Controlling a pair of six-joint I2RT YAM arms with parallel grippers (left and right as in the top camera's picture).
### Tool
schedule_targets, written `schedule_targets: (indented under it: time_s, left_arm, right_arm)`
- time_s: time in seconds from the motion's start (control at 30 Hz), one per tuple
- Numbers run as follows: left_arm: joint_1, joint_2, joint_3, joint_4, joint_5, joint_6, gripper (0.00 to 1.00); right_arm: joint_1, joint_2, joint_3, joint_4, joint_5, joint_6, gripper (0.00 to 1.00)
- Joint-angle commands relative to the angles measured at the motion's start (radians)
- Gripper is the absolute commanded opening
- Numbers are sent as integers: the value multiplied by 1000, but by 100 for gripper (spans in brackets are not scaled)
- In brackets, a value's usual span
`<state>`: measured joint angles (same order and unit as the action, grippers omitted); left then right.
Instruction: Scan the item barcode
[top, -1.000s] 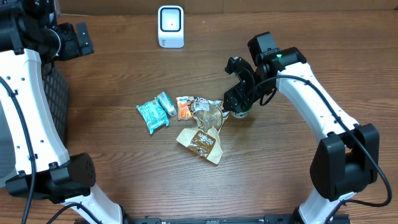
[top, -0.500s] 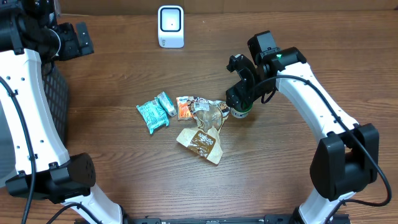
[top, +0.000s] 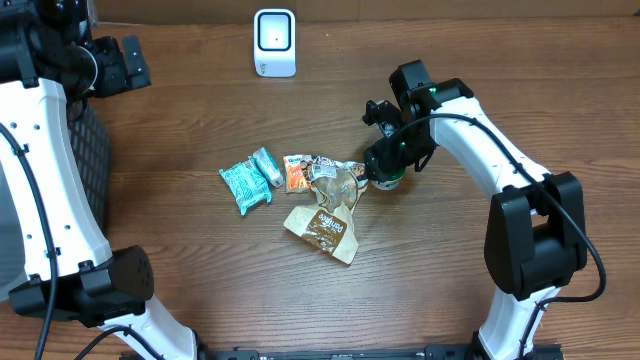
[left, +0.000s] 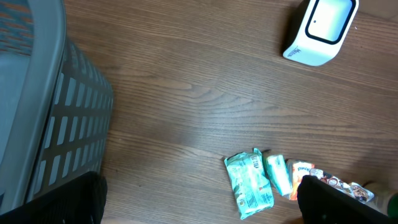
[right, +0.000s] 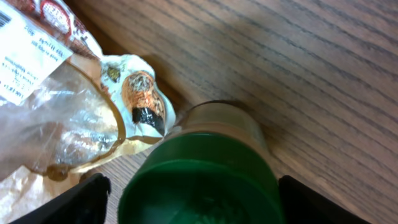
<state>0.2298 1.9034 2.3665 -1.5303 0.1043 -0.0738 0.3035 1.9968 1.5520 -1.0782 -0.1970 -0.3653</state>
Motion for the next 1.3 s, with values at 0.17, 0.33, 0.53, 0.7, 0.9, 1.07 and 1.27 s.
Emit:
schedule_targets:
  time_s: [0.17,0.33,0.53,0.7,0.9,1.07,1.27]
  left_arm:
    - [-1,-13,8,1,11,18,99]
    - [-1,-13,8,1,11,18,99]
    - [-1,-13,8,1,11,18,100]
    - [-1,-13,8,1,11,18,100]
    - [-1,-13,8,1,11,18,99]
    - [-1,-13,8,1,11,18,100]
    - [-1,-13,8,1,11,18,100]
  right_arm:
    - [0,11,18,-10,17,3,75]
    - [0,11,18,-20,33,3,75]
    - [0,11,18,-20,40,3,61]
    - [0,10,21,-30,39,7,42]
    - [0,10,62,-69,39,60,38]
    - [-2,10,166,-145,26,130,34]
    - [-2,10,354,-262,-142,134,24]
